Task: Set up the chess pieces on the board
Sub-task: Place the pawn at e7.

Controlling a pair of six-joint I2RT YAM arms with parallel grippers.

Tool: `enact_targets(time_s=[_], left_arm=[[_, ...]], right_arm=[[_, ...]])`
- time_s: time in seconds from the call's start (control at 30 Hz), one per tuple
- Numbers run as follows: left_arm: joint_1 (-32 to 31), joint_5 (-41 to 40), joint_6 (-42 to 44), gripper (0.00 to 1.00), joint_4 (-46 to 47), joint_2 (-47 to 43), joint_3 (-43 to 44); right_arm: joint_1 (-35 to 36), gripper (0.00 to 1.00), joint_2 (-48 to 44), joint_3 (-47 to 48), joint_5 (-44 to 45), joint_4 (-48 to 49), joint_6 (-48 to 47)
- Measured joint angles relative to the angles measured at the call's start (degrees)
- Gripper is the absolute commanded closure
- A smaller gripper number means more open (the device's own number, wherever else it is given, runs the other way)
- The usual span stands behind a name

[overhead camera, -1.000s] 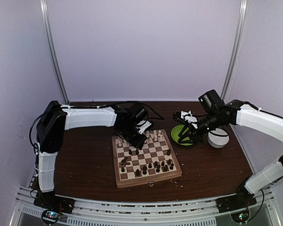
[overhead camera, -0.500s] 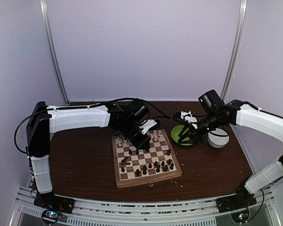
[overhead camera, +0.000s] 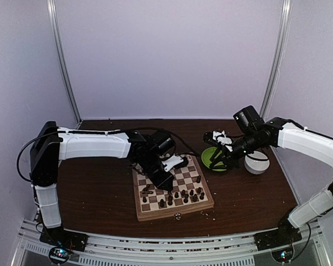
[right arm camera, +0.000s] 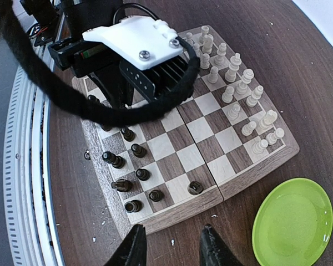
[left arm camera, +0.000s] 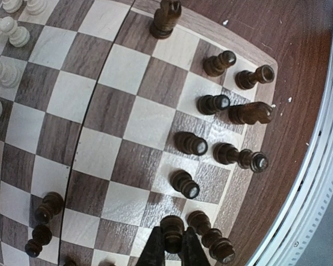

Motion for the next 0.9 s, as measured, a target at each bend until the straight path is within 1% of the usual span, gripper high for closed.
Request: enact_targets(time_s=[0.47, 0.57, 0.67, 0.8, 0.9], left_arm=[[-0.04, 0.81, 0.37, 1.0, 0.09, 3.37, 0.11], [-0.04, 0.72, 0.35, 0.91, 0.09, 3.41, 0.2], [-0.04, 0.42, 0.46, 0.84, 0.07, 3.43, 0.22], [-0.07, -0.09, 0.68, 0.77, 0.0, 3.45, 0.22], [-0.04, -0.76, 0.9, 0.74, -0.09, 3.41, 0.24]], right_arm=[[0.0, 0.67, 0.0, 0.0, 0.0, -0.07, -0.02], [0.0, 0.67, 0.0, 0.0, 0.0, -0.13, -0.02], [0.0, 0.67, 0.0, 0.0, 0.0, -0.22, -0.02], [0.0, 0.67, 0.0, 0.0, 0.0, -0.42, -0.02], [0.0, 0.67, 0.0, 0.0, 0.0, -0.44, -0.02]])
